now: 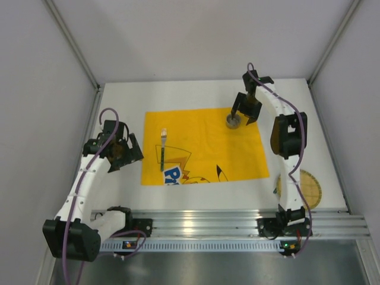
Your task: Set the dinner table for one person
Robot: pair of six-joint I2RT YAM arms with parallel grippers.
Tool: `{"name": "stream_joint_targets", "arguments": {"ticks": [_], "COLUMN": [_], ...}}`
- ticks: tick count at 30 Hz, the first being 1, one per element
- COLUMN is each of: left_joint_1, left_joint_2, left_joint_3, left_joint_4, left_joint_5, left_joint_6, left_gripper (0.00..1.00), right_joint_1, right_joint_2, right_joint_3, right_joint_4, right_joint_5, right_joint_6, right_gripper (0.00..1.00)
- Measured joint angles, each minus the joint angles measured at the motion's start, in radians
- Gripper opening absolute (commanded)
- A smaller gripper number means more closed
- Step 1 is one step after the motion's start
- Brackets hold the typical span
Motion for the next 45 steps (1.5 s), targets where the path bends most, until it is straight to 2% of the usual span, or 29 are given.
{"name": "stream_joint_targets", "arguments": {"ticks": [4, 7, 10, 14, 16, 18, 25, 34, 39, 45], "left_joint_1": [0.000, 0.000, 0.000, 0.000, 0.000, 0.000, -0.001, -0.012, -0.013, -0.013], "left_joint_2": [0.000, 0.000, 0.000, -0.010, -0.018, -0.021, -0.023, -0.026, -0.025, -0.006], "left_joint_3": [0.000, -0.001, -0.002, -0.002, -0.002, -0.002, -0.002, -0.002, -0.002, -0.002], "left_joint_4": [0.000, 0.001, 0.001, 0.004, 0.005, 0.006, 0.008, 0.008, 0.008, 0.008], "left_joint_5": [0.001, 0.005, 0.008, 0.010, 0.013, 0.016, 0.035, 0.039, 0.038, 0.036], "left_joint_6": [0.000, 0.001, 0.001, 0.001, 0.001, 0.001, 0.005, 0.006, 0.006, 0.006], "left_gripper": [0.98, 0.98, 0.98, 0.98, 0.98, 0.98, 0.98, 0.98, 0.98, 0.98], "right_joint_1": [-0.019, -0.079, -0.251, -0.591, -0.666, -0.666, -0.654, -0.659, -0.661, -0.640], "right_joint_2": [-0.061, -0.238, -0.492, -0.795, -0.882, -0.937, -0.995, -1.007, -0.925, -0.771], "right_joint_3": [-0.058, -0.249, -0.485, -0.752, -0.856, -0.956, -1.201, -1.339, -1.355, -1.210], "right_joint_4": [-0.005, -0.005, 0.012, 0.038, 0.026, 0.024, 0.045, 0.188, 0.303, 0.327], "right_joint_5": [-0.002, -0.002, -0.010, 0.023, 0.036, 0.026, -0.013, -0.037, -0.079, -0.114], "right_joint_6": [-0.053, -0.084, -0.102, -0.114, -0.116, -0.112, -0.082, -0.041, -0.025, 0.013], "right_gripper": [0.80, 0.86, 0.89, 0.89, 0.90, 0.89, 0.88, 0.84, 0.80, 0.78]}}
